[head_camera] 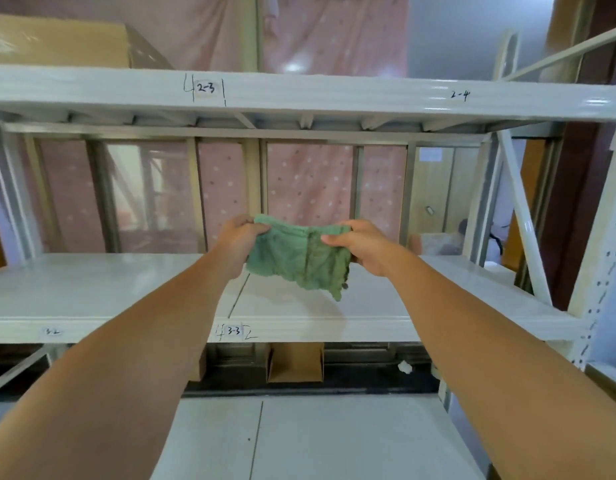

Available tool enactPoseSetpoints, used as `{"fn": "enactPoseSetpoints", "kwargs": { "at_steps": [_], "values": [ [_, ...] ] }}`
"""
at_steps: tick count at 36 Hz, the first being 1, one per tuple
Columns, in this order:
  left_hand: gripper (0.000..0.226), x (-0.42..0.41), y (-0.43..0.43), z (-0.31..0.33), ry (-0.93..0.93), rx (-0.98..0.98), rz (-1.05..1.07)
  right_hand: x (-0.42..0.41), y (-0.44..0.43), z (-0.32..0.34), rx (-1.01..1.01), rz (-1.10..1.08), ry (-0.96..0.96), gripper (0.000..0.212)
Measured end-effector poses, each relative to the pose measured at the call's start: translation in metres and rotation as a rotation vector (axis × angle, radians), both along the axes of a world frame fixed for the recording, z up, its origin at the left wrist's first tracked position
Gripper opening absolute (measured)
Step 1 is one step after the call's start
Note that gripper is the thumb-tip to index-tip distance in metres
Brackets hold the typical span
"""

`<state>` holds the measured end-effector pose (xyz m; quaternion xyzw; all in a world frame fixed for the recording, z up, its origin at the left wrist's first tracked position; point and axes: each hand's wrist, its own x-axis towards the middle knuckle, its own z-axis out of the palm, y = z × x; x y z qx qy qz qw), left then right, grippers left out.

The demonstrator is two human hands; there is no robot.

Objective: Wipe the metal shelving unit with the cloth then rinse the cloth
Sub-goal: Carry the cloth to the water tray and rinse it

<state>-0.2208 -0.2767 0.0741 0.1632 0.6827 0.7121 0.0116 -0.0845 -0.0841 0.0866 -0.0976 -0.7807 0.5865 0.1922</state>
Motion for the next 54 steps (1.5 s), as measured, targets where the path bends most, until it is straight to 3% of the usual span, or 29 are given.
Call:
{"fn": "enactPoseSetpoints", "kwargs": {
  "at_steps": [5, 8, 10, 15, 20, 24, 33, 37, 40, 44, 47, 50, 54],
  "values": [
    [0.005, -0.009, -0.022, -0.005, -0.011, 0.066, -0.057, -0.004, -0.019, 0.004, -0.009, 0.002, 0.114, 0.002],
    [0.007, -0.01, -0.03, -0.006, -0.021, 0.166, -0.053, -0.011, -0.026, 0.006, 0.008, -0.037, 0.134, 0.006],
    [0.014, -0.011, -0.034, -0.004, 0.005, 0.158, -0.045, -0.015, -0.027, 0.004, 0.113, -0.099, 0.069, 0.019],
    [0.014, -0.015, -0.037, 0.011, 0.289, -0.153, 0.018, -0.02, -0.024, -0.004, 0.424, -0.079, -0.175, 0.023],
    [0.017, -0.006, -0.033, 0.035, 0.714, -0.65, -0.105, -0.034, -0.045, -0.006, 0.264, 0.041, -0.029, 0.055],
    [0.014, -0.002, -0.036, 0.051, 0.778, -0.749, -0.204, -0.049, -0.064, -0.002, 0.163, 0.151, 0.047, 0.061],
    [0.012, -0.018, -0.043, 0.06, 0.63, -0.696, -0.269, -0.069, -0.077, 0.014, 0.27, 0.002, 0.103, 0.023],
    [0.028, -0.024, -0.048, 0.059, 0.262, -0.604, -0.522, -0.075, -0.073, 0.017, 0.328, -0.03, 0.092, 0.018],
    [0.043, -0.026, -0.056, 0.059, 0.033, -0.632, -0.687, -0.071, -0.066, 0.016, 0.235, 0.001, 0.051, 0.017],
    [0.031, -0.037, -0.063, 0.049, 0.131, -0.81, -0.591, -0.067, -0.057, 0.014, 0.112, 0.008, 0.044, 0.016],
    [0.017, -0.049, -0.059, 0.044, 0.187, -0.741, -0.441, -0.072, -0.049, 0.01, 0.129, -0.048, 0.054, 0.01],
    [0.007, -0.057, -0.051, 0.04, 0.261, -0.692, -0.319, -0.085, -0.041, 0.003, 0.272, -0.161, 0.081, 0.008],
    [0.02, -0.066, -0.038, 0.027, 0.34, -0.664, -0.2, -0.093, -0.038, -0.008, 0.274, -0.202, 0.107, 0.011]
  ]
}}
